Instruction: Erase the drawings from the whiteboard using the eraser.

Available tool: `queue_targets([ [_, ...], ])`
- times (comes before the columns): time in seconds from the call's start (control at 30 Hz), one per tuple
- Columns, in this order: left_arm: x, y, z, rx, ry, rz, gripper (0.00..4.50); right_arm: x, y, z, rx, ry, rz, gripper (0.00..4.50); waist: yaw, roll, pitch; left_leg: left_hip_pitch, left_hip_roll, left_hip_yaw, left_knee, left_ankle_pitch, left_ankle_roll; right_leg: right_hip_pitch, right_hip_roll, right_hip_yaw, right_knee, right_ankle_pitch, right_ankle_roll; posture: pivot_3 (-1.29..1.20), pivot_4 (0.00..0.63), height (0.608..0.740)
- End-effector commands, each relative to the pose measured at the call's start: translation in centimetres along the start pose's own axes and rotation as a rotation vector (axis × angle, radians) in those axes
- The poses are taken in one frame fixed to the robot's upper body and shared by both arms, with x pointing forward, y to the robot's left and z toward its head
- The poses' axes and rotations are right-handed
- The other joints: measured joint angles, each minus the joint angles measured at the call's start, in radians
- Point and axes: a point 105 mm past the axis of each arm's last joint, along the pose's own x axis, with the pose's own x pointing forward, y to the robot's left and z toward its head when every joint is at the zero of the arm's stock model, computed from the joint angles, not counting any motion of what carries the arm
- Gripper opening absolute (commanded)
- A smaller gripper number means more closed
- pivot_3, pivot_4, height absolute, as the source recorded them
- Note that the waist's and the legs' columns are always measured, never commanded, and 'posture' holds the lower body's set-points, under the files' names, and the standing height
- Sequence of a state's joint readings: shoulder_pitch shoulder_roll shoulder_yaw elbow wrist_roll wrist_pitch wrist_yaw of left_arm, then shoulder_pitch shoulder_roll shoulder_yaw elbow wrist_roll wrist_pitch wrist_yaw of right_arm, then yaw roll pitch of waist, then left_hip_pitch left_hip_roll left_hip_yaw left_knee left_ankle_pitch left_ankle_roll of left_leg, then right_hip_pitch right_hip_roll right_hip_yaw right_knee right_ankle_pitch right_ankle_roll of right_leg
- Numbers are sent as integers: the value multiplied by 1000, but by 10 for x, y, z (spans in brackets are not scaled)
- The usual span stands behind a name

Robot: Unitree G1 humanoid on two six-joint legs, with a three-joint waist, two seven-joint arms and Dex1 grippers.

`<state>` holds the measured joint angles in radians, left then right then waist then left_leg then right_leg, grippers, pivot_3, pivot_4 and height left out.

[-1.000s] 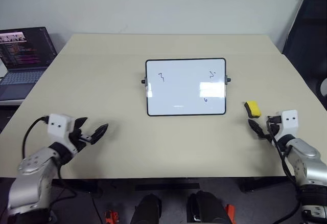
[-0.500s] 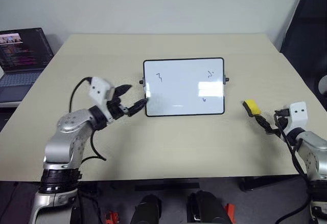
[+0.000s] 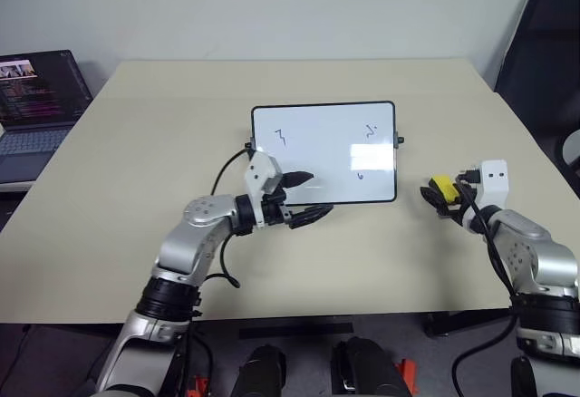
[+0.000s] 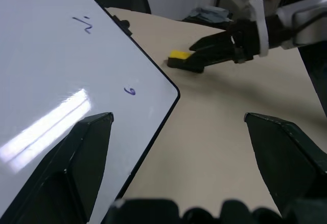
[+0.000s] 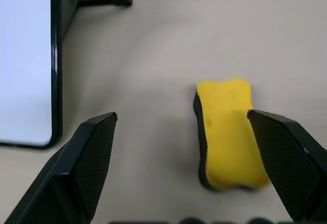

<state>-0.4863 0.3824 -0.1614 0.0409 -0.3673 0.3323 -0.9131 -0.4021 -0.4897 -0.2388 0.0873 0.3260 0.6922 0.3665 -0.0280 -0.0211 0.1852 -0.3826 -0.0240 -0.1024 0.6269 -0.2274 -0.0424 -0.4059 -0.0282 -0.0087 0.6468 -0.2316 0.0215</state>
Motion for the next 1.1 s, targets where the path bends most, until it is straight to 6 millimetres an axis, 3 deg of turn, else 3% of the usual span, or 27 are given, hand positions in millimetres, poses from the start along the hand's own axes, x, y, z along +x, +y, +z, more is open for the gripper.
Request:
queue_targets([
  [0.03, 6, -1, 13, 61, -40, -11, 4500, 4, -7, 9, -34, -22, -43, 4477, 0, 0, 0, 0, 0, 0, 0, 0, 0, 0, 0, 0, 0, 0, 0, 0, 150, 740],
  [0.33, -2, -3, 5, 63, -27, 6, 4500, 11, -22, 6, -42, -12, -103, 4477, -1, 0, 0, 0, 0, 0, 0, 0, 0, 0, 0, 0, 1, 0, 0, 0, 150, 740],
  [0.77, -7, -5, 6, 61, -30, 34, 4500, 19, -20, 1, -11, -3, -98, 4477, -1, 0, 0, 0, 0, 0, 0, 0, 0, 0, 0, 0, 1, 0, 0, 0, 150, 740],
  [0.87, -8, -6, 7, 61, -30, 37, 4500, 21, -21, 1, 6, -2, -104, 3907, -2, 0, 0, 0, 0, 0, 0, 0, 0, 0, 0, 1, 1, 0, 0, 0, 150, 740],
  [1.1, -5, -11, 8, 52, -31, 21, 4500, 23, -23, 3, 10, -9, -121, 1690, -2, 0, 0, 0, 0, 0, 0, 0, 0, 0, 1, 0, 1, 0, 0, 0, 150, 740],
])
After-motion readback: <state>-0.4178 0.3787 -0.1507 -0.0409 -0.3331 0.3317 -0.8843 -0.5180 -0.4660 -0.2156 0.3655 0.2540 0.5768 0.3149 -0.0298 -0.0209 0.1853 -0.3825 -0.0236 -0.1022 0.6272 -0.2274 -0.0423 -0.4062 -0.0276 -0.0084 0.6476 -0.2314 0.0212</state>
